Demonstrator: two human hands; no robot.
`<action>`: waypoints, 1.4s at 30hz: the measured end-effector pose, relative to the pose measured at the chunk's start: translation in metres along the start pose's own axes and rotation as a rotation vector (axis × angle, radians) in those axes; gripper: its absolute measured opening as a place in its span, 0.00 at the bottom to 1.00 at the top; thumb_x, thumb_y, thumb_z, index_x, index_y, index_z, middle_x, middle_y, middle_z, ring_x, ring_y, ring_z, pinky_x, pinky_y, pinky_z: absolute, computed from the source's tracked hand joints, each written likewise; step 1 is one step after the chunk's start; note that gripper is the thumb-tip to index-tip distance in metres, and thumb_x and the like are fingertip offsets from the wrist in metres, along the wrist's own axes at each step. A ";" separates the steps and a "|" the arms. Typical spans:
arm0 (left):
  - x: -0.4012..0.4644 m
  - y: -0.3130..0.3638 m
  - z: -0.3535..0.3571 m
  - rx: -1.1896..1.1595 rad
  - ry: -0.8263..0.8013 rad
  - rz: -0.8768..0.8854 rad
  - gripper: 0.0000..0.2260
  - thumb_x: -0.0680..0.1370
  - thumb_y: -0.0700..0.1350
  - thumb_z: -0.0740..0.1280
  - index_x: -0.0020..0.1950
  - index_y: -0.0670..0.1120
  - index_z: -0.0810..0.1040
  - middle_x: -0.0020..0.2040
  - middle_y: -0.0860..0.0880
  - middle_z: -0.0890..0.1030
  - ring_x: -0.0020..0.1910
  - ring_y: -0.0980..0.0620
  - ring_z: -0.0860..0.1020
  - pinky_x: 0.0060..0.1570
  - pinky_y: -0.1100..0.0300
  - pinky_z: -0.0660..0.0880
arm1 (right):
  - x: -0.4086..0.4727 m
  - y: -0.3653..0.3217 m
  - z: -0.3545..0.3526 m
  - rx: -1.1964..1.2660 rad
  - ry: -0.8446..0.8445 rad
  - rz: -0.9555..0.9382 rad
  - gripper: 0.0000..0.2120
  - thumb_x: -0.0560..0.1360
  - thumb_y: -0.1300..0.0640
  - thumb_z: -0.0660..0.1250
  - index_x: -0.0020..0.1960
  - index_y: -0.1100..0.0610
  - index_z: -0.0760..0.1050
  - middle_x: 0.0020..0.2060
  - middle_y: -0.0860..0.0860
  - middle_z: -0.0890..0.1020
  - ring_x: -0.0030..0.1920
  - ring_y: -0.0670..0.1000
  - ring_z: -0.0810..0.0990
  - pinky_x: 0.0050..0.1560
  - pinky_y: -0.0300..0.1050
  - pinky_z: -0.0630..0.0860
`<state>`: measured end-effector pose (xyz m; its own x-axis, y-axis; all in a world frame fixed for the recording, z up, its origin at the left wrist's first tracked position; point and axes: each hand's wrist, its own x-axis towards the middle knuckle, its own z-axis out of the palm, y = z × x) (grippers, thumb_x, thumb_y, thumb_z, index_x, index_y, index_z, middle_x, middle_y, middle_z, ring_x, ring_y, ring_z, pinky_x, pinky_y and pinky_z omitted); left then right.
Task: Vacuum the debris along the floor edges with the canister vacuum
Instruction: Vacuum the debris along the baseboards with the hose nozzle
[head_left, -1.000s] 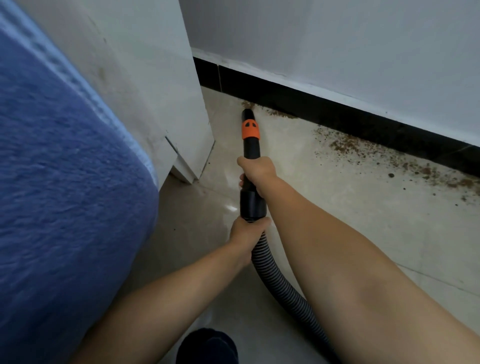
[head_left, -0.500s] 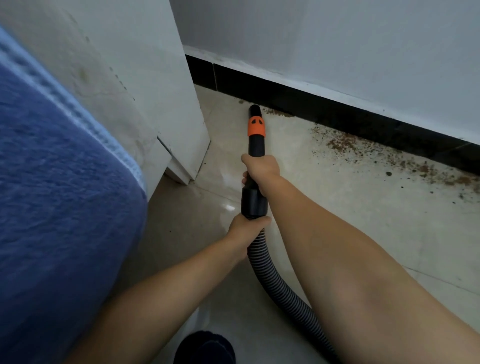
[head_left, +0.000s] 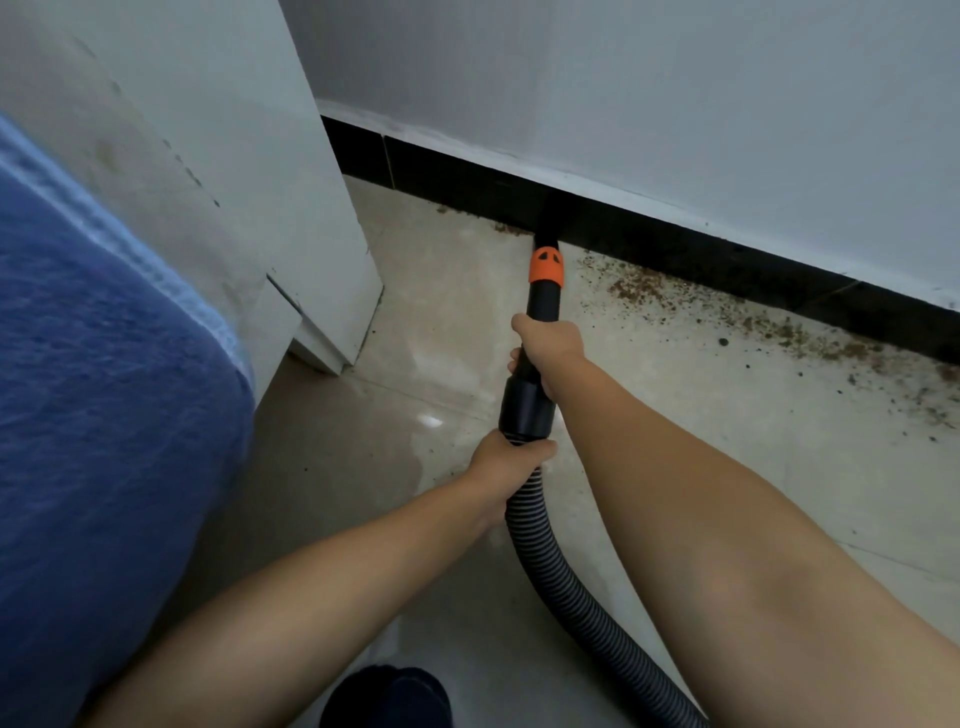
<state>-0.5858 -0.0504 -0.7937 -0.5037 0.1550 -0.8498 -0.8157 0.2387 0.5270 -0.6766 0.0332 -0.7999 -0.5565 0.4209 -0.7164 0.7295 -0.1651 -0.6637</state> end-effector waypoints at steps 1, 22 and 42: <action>0.001 0.000 -0.002 -0.007 0.010 -0.001 0.17 0.74 0.40 0.68 0.61 0.35 0.74 0.43 0.43 0.76 0.43 0.46 0.75 0.44 0.56 0.72 | 0.000 0.000 0.004 -0.001 -0.008 0.000 0.09 0.73 0.58 0.66 0.48 0.60 0.69 0.28 0.55 0.75 0.24 0.51 0.74 0.29 0.44 0.75; 0.024 0.017 -0.055 -0.222 0.185 -0.005 0.16 0.73 0.40 0.70 0.59 0.38 0.76 0.54 0.37 0.80 0.52 0.41 0.79 0.55 0.49 0.76 | 0.006 -0.027 0.087 -0.139 -0.230 -0.073 0.08 0.73 0.57 0.67 0.44 0.58 0.68 0.28 0.54 0.76 0.24 0.51 0.75 0.29 0.42 0.76; 0.002 0.002 -0.004 0.026 -0.006 -0.006 0.17 0.74 0.40 0.68 0.61 0.36 0.74 0.44 0.44 0.75 0.44 0.47 0.75 0.44 0.56 0.72 | 0.002 0.000 0.000 0.036 0.004 0.016 0.08 0.73 0.58 0.67 0.40 0.57 0.67 0.28 0.55 0.75 0.24 0.51 0.74 0.29 0.43 0.74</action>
<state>-0.5900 -0.0530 -0.7945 -0.4969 0.1590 -0.8531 -0.8110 0.2647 0.5217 -0.6780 0.0337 -0.8012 -0.5435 0.4212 -0.7261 0.7233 -0.2040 -0.6597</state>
